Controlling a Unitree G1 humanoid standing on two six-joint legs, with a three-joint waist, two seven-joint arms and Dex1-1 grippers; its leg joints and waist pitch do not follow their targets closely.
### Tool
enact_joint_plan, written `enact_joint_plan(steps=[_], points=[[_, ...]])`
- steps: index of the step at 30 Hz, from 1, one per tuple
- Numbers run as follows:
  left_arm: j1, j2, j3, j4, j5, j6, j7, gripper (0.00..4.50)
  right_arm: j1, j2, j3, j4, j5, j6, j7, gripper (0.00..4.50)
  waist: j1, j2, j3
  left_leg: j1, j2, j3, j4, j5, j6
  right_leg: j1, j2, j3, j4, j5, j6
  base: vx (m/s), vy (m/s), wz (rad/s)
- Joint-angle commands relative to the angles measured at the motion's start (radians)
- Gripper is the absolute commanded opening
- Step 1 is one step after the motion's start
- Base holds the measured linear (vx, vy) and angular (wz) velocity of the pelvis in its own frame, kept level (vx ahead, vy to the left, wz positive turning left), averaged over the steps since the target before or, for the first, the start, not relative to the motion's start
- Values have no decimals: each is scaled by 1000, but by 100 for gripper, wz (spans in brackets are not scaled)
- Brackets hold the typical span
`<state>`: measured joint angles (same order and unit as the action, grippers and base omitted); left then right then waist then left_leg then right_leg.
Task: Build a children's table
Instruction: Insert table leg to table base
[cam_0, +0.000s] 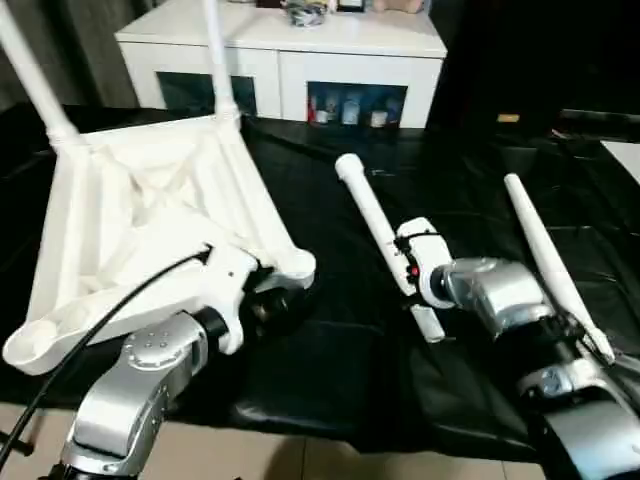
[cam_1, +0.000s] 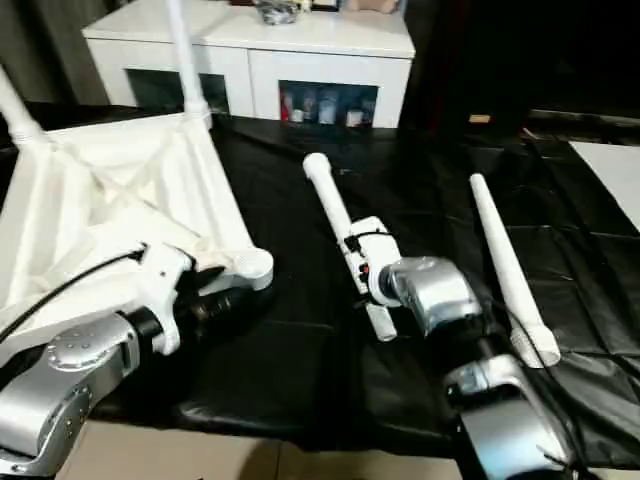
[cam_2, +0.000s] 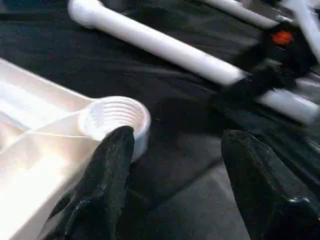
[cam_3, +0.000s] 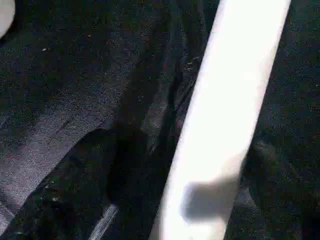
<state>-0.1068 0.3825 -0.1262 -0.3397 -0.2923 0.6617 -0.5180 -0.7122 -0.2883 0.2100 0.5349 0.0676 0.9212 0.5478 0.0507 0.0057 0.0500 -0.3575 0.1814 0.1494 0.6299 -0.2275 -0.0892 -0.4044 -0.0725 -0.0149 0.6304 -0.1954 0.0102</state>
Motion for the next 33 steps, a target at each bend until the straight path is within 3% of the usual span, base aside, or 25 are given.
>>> enact_joint_plan(steps=[1, 7, 12, 14, 16, 17, 18, 19, 22, 30, 31, 32, 33], points=[[-5, 15, -7, -38, -20, 25, -22, 311, 0, -3, 9, 35, -2, 38, 15, 389, 0, 4, -61, -3, 19, 8, -83, -74, 4, 48, -34, 22, -56, -21, -257, 0, 0, 0], [-24, 20, -1, -38, -15, 27, -20, 311, 0, -1, -39, 29, 26, 71, -9, 329, 1, 4, -55, 1, 22, 8, -90, -157, -18, 45, -37, 25, -69, -157, -233, 0, 0, 0], [-28, 19, 2, -18, 6, 12, 0, 311, 0, 0, -92, 42, 37, 71, -34, 296, 4, 5, -58, 1, 21, 8, -89, -131, -20, 47, -36, 24, -65, -107, -235, 0, 0, 0], [-30, 20, 8, -6, 6, 17, 3, 311, 8, -8, -125, 43, 55, 88, -27, 274, 5, 10, -59, 1, 20, 8, -88, -122, -19, 48, -35, 24, -63, -87, -238, 0, 0, 0], [-35, 18, 13, -4, 1, 20, 0, 311, 15, -11, -145, 42, 63, 90, -33, 257, 6, 7, -59, 1, 20, 9, -88, -119, -17, 48, -35, 24, -63, -81, -242, 0, 0, 0], [-40, 20, 14, -2, 1, 19, -1, 311, 22, -13, -155, 33, 69, 95, -34, 248, 6, 14, -59, 1, 20, 8, -88, -118, -20, 48, -35, 23, -62, -74, -244, 0, 0, 0], [-42, 20, 14, 0, 1, 19, -2, 311, 26, -14, -158, 28, 72, 99, -33, 239, 6, 11, -60, 2, 20, 8, -88, -121, -20, 49, -35, 22, -63, -72, -247, 0, 0, 0], [-46, 21, 14, 2, 2, 17, -2, 311, 30, -14, -167, 23, 77, 102, -37, 223, 7, 20, -59, 3, 20, 7, -88, -126, -22, 48, -35, 22, -62, -73, -249, 0, 0, 0], [-58, 16, 16, 9, -1, 15, -1, 311, 43, -18, -199, 9, 92, 107, -41, 217, 6, 16, -58, 4, 19, 8, -89, -146, -24, 49, -35, 22, -65, -87, -250, 0, 0, 0], [-75, 1, 29, 20, -4, 5, 17, 311, 49, -22, -245, -13, 113, 102, -48, 146, 4, 16, -59, 2, 20, 8, -88, -136, -20, 51, -35, 22, -65, -81, -255, 0, 0, 0], [-80, -2, 36, 22, -7, 4, 20, 311, 44, -20, -267, -27, 127, 105, -51, 143, 3, 7, -58, 3, 20, 9, -89, -136, -17, 51, -35, 22, -67, -86, -254, 0, 0, 0], [-83, -6, 41, 23, -9, 3, 24, 311, 42, -17, -284, -41, 142, 94, -46, 140, 5, 12, -59, 3, 21, 8, -88, -131, -16, 50, -36, 22, -65, -85, -256, 0, 0, 0], [-86, -9, 44, 25, -10, 1, 27, 311, 41, -16, -296, -52, 153, 87, -43, 138, 5, 10, -58, 2, 21, 9, -89, -130, -14, 51, -36, 23, -66, -88, -254, 0, 0, 0]])
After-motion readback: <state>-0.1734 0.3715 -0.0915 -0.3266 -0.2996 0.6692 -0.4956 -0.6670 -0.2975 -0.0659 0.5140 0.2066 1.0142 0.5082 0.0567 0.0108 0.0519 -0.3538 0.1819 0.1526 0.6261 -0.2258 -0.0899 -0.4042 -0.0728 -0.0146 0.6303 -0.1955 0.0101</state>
